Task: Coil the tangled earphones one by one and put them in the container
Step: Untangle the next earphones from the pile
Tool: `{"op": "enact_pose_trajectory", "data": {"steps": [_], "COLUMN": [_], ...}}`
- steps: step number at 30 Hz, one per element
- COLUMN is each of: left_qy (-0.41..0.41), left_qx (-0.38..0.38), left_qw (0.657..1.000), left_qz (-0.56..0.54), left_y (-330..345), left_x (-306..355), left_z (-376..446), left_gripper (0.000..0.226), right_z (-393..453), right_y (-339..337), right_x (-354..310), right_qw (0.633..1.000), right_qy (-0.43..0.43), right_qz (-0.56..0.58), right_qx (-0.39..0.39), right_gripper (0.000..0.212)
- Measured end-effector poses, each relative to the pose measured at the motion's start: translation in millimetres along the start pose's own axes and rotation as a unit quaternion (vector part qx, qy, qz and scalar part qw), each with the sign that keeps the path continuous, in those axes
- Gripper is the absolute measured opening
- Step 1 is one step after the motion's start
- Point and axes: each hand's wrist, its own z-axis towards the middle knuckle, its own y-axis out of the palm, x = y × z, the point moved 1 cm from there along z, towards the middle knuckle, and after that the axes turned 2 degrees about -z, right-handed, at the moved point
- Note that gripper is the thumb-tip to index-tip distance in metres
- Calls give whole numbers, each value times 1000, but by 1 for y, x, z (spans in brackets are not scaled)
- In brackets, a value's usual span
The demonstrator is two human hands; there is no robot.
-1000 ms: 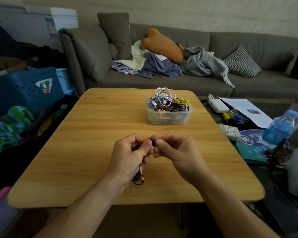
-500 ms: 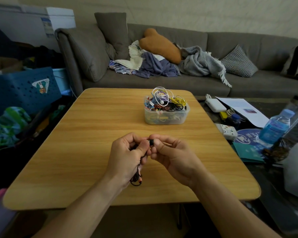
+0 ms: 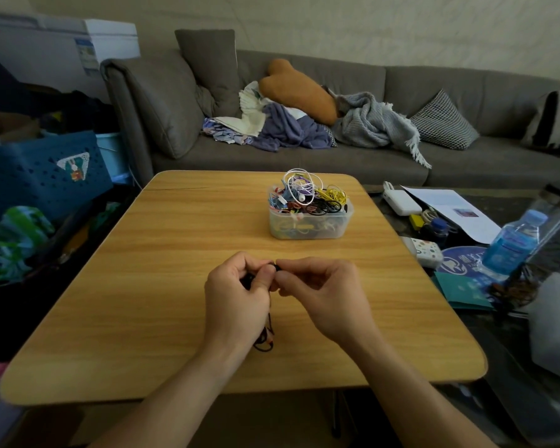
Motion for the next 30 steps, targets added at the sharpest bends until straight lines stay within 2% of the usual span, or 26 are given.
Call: {"op": "enact_pose_trajectory", "data": {"steps": [2,5,7,11,15,18,20,25,30], "left_qy": [-99,-295,-335,-312,-173,-85,-67,-172,-290], "left_qx": [-43,-102,-126,-128,-125,-97,-76,-45,-69], "left_qw": [991,923,901,909,966,989,994,975,927], "left_qz": [-74,-226,-247,-246,-149,-68,-40,-132,-229], "left_y": [-2,-8,-13,-18,-16,-11,-8,0,0], "left_x": [5,11,11,14,12,6,2,-3,0], "left_z": [1,3,4,4,7,7,7,10,15], "left_gripper": [15,22,30,27,15,13,15,12,15], "right_z": [2,7,8,7,5,7,8,14,12], "right_y": [-3,-5,-5,-5,-6,-6,-4,-1,-8], "right_x": [1,2,2,2,4,10,12,14,12], "right_qw": [1000,997,989,992,998,997,998,994,995], "right_qy": [-3,-57,-104,-80,-20,-9,-24,-58,-22], "right_qz": [8,-52,-101,-86,35,53,31,-74,-88], "right_qx": [1,-9,-32,-43,-54,-50,-57,-59,-39], "right_gripper": [15,17,17,16,15,17,22,40,47]}}
